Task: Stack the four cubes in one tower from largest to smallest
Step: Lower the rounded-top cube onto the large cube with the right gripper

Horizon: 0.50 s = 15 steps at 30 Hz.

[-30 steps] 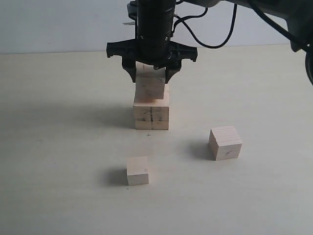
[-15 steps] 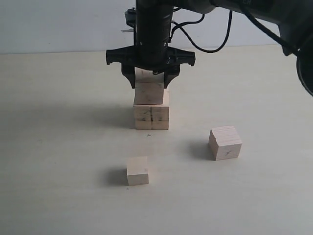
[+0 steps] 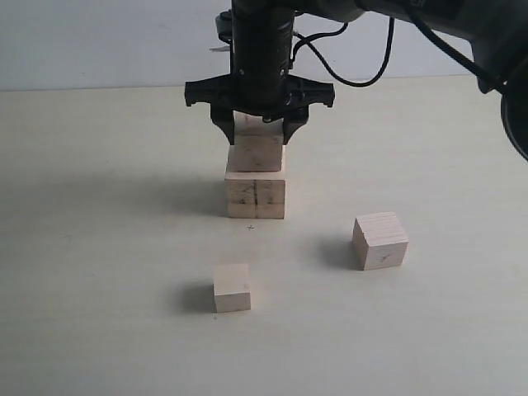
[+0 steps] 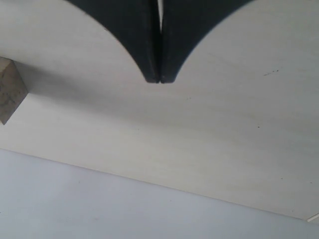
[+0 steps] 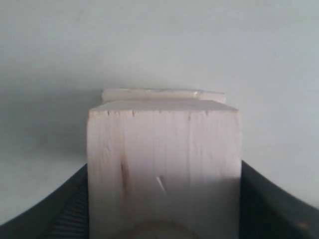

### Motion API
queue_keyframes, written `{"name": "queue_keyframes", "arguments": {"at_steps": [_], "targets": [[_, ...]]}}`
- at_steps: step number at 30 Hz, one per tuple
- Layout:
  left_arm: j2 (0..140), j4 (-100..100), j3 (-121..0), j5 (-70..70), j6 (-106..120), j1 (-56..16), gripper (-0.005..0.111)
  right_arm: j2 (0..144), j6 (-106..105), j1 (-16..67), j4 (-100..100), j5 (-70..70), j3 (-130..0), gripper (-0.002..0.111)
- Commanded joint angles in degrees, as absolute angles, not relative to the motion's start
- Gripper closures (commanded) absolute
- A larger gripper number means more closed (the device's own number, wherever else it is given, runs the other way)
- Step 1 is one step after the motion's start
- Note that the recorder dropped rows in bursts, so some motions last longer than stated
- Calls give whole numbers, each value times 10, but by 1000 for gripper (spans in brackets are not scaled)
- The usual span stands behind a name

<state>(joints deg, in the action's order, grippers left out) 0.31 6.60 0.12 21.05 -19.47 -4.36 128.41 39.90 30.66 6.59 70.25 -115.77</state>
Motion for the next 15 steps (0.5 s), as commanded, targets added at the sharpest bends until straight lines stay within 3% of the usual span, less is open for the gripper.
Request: {"name": "queue_keyframes", "arguments": {"at_steps": [1,15], "targets": [[0,67,0,204,-198,-47,107,1281,407,306,69,700,-1157,56],[0,67,0,204,-198,-47,107,1281,432,320,66,700,-1157,56]]}}
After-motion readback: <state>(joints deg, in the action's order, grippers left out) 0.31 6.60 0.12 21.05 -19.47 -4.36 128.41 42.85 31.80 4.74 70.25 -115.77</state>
